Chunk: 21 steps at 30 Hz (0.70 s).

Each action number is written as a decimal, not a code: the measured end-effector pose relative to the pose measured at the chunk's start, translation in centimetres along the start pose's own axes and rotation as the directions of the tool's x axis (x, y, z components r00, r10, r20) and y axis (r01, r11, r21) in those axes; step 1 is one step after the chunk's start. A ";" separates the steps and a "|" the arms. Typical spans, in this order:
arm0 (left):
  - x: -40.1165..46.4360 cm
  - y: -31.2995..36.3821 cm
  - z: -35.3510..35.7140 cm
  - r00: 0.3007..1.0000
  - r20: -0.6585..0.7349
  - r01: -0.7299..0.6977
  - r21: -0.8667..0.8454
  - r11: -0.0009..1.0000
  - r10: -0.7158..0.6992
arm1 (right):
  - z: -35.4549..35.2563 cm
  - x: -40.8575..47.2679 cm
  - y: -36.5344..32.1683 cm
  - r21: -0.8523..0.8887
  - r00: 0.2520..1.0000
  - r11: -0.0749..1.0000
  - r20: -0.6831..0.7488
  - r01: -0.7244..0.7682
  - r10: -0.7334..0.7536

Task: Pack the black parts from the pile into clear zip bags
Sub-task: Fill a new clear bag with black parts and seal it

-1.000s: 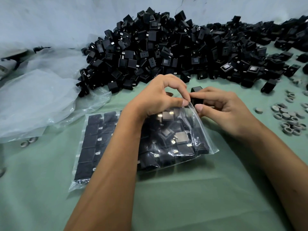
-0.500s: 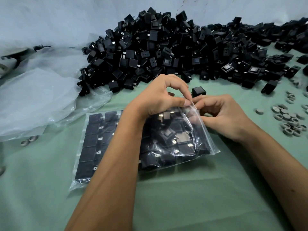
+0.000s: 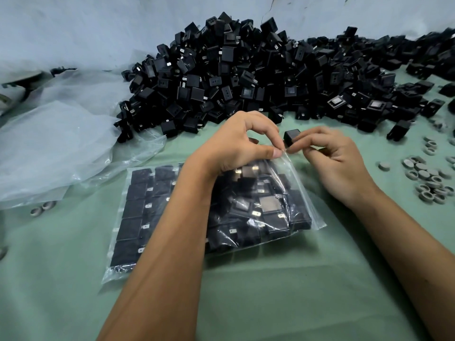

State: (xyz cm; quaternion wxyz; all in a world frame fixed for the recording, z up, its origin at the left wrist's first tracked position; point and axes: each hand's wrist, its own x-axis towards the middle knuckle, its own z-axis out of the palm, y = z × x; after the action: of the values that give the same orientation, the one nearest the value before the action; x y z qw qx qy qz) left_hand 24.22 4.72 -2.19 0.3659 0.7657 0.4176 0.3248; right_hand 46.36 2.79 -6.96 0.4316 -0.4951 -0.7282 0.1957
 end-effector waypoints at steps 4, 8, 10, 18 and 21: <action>0.1 0.1 0.1 1.000 -0.001 0.007 0.005 1.000 -0.007 | 0.8 0.8 1.6 -0.366 0.997 0.930 0.042 -0.046 0.066; 0.0 0.3 0.1 1.000 0.002 0.003 0.023 1.000 -0.003 | 1.8 2.6 1.9 -0.562 0.982 0.827 0.156 0.000 0.106; 0.0 0.3 0.1 1.000 -0.002 -0.002 0.030 1.000 0.002 | 1.9 3.7 1.8 -0.582 0.968 0.813 0.205 -0.001 0.147; 0.0 0.2 -0.2 1.000 -0.004 0.003 0.062 0.998 -0.003 | 1.7 2.5 0.0 -0.050 0.988 0.991 0.085 -0.122 0.126; 0.0 0.3 -0.2 1.000 -0.004 0.014 0.067 0.998 -0.014 | 1.1 1.5 -0.1 0.090 0.980 0.976 0.024 -0.200 0.199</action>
State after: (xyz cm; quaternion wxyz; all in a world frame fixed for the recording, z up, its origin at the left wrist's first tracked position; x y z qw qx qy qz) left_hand 24.19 4.68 -1.88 0.3415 0.7740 0.4342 0.3096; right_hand 45.19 4.20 -6.81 0.4268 -0.5437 -0.6683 0.2751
